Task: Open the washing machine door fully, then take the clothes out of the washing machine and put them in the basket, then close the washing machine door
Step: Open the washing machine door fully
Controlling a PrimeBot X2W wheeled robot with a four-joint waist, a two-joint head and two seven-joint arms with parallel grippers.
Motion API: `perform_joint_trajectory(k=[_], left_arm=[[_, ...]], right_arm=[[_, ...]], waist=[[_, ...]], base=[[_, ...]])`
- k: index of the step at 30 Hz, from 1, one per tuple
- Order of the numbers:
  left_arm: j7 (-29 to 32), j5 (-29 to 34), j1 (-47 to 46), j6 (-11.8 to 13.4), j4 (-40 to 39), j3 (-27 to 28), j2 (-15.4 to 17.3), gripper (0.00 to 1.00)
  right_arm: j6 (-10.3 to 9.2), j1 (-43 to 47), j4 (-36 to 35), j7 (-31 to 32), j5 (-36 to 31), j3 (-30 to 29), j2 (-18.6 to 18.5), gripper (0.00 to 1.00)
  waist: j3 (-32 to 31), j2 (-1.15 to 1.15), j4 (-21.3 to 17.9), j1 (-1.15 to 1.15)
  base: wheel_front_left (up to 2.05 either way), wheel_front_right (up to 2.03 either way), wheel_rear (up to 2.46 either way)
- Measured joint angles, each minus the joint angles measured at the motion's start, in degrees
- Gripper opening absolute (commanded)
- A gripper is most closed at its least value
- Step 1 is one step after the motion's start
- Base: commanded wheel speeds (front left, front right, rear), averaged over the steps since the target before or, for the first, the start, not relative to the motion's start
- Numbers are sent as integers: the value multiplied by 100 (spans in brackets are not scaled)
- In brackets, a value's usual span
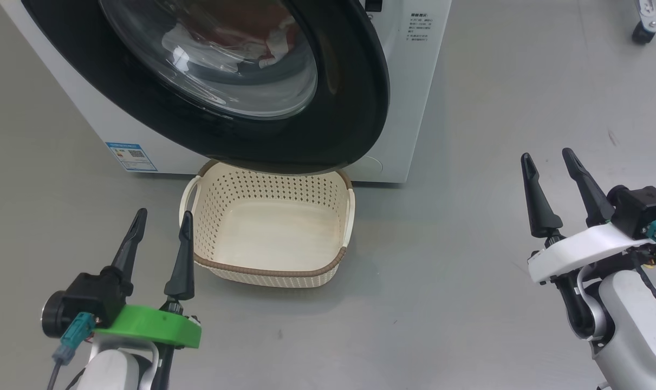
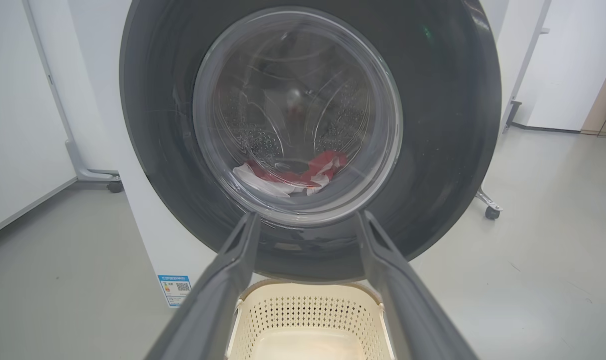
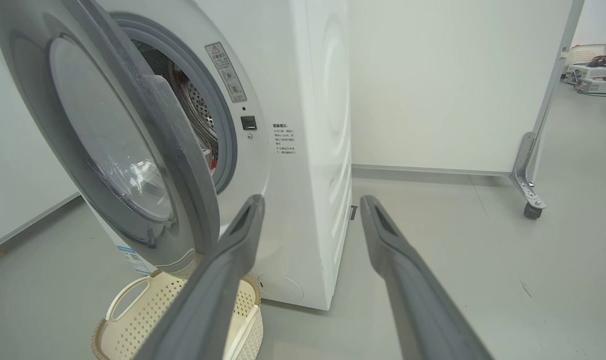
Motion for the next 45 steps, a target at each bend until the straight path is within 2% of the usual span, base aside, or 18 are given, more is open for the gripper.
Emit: perform_joint_trajectory(k=[22,25,26,36,45], left_arm=[[0,0,15,0,-2,-7,-1,100],[0,-1,15,0,-16,-24,0,100],[0,-1,15,0,-27,-42,-1,100],[0,-1,5,0,-87,-70,-3,100],[0,-9,-28,0,-92,-179,-4,100]], right_arm=[[-110,64,-226,-8,-3,-137,-70,100],[-120,64,-270,5,22,-170,-66,16],[-149,63,-288,9,53,-202,-67,0],[-80,-10,-403,202,859,-535,240,0],[-21,-547,-414,687,2251,-1213,631,0]], waist=[[44,0,99,0],[80,0,118,0],[99,0,125,0],[302,0,184,0],[507,0,280,0]], base=[[0,0,0],[0,0,0],[0,0,0],[0,0,0],[0,0,0]])
